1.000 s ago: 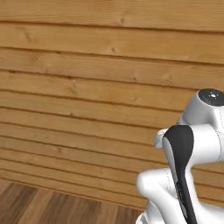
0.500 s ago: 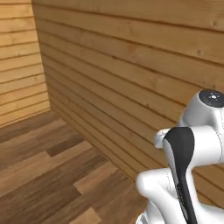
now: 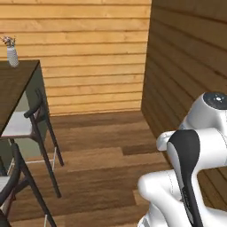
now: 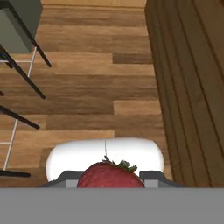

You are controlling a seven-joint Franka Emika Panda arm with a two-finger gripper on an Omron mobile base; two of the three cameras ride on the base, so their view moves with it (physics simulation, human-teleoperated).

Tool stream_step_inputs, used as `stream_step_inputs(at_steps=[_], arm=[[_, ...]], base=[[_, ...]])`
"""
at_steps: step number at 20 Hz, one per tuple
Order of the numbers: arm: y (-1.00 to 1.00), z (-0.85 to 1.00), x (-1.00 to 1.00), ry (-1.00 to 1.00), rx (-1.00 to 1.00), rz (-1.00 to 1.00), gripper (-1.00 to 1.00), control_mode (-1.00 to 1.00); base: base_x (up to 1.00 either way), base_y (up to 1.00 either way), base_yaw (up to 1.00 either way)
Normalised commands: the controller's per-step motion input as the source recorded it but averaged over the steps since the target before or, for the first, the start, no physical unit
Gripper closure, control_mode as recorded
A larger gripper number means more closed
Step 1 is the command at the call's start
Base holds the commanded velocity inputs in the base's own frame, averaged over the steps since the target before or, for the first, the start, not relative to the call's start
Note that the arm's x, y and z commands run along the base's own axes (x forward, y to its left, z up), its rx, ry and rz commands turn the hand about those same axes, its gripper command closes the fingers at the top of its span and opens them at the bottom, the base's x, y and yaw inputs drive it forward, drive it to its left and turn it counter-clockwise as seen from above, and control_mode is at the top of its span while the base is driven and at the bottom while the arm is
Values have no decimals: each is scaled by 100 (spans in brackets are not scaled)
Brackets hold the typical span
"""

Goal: Take the strawberry from the fridge and place it on top of the pancake, located on the dining counter.

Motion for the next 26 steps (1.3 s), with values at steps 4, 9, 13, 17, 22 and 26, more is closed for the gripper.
stream_step_inputs(at_steps=[4, 9, 13, 17, 22, 26], arm=[[0, 0, 0, 0, 0, 0, 100, 100], [0, 0, 0, 0, 0, 0, 100, 100], [0, 0, 0, 0, 0, 0, 100, 100], [0, 0, 0, 0, 0, 0, 100, 100], [0, 0, 0, 0, 0, 0, 100, 100], [0, 0, 0, 0, 0, 0, 100, 100]], base=[[100, -22, 79], [100, -31, 71], [100, -35, 68], [100, -38, 67], [95, -47, 64], [58, -61, 58]])
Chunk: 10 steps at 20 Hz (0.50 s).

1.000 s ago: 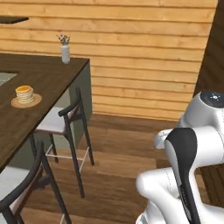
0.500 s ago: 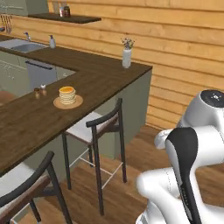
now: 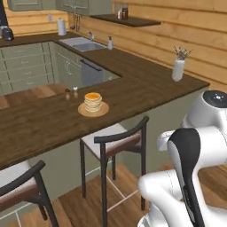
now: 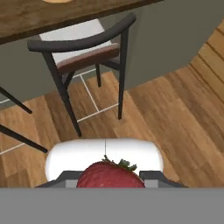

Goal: Take the strawberry from the fridge and place it on top of the pancake, located on the dining counter.

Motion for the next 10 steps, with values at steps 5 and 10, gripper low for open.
stream_step_inputs(at_steps=[5, 10], arm=[[0, 0, 0, 0, 0, 0, 100, 100], [0, 0, 0, 0, 0, 0, 100, 100]], base=[[43, -38, 57], [86, -2, 43]])
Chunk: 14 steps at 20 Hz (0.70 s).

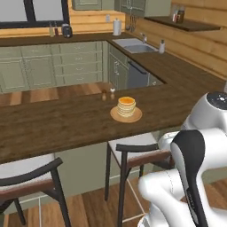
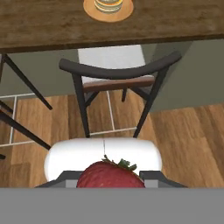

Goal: Take the strawberry from the fridge and place it on top of the pancake, located on the dining counter.

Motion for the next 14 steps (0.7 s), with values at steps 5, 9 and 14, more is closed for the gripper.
stream_step_inputs(at_steps=[5, 9, 14], arm=[[0, 0, 0, 0, 0, 0, 100, 100], [0, 0, 0, 0, 0, 0, 100, 100], [0, 0, 0, 0, 0, 0, 100, 100]], base=[[76, -22, 18], [37, -40, 6], [21, -44, 0]])
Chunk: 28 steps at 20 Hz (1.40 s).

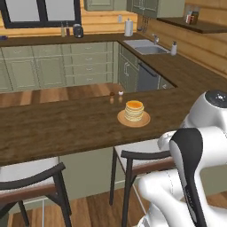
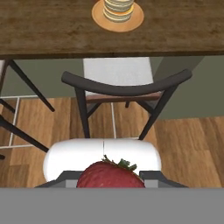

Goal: Take the strawberry from the fridge and place it on top of the pancake, located on the dining counter.

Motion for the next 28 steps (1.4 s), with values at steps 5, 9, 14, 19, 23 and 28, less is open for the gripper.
stream_step_inputs(at_steps=[5, 9, 14, 19, 23, 28], arm=[[0, 0, 0, 0, 0, 0, 100, 100], [0, 0, 0, 0, 0, 0, 100, 100], [0, 0, 0, 0, 0, 0, 100, 100], [0, 0, 0, 0, 0, 0, 100, 100], [0, 0, 0, 0, 0, 0, 100, 100], [0, 0, 0, 0, 0, 0, 100, 100]], base=[[3, -47, -10], [0, -49, -12], [16, -42, -9], [49, -4, -1], [43, -4, 5], [0, 0, 0]])
